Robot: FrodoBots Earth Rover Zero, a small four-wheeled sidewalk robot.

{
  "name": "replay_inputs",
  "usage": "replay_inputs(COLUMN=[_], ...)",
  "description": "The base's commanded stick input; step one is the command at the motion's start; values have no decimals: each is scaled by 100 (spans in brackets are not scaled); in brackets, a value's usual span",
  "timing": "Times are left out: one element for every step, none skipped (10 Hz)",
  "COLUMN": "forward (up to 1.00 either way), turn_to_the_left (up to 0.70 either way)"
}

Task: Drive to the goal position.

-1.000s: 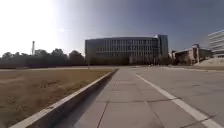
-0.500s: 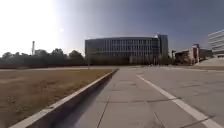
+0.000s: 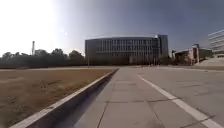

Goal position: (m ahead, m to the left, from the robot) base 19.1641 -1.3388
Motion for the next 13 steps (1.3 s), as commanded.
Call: replay_inputs(forward=[5, 4, 5, 5, 5, 5, 4, 5, 4, 4, 5, 4, 5], turn_to_the_left=[0, 0, 0, 0, 0, 0, 0, 0, 0, 0, 0, 0, 0])
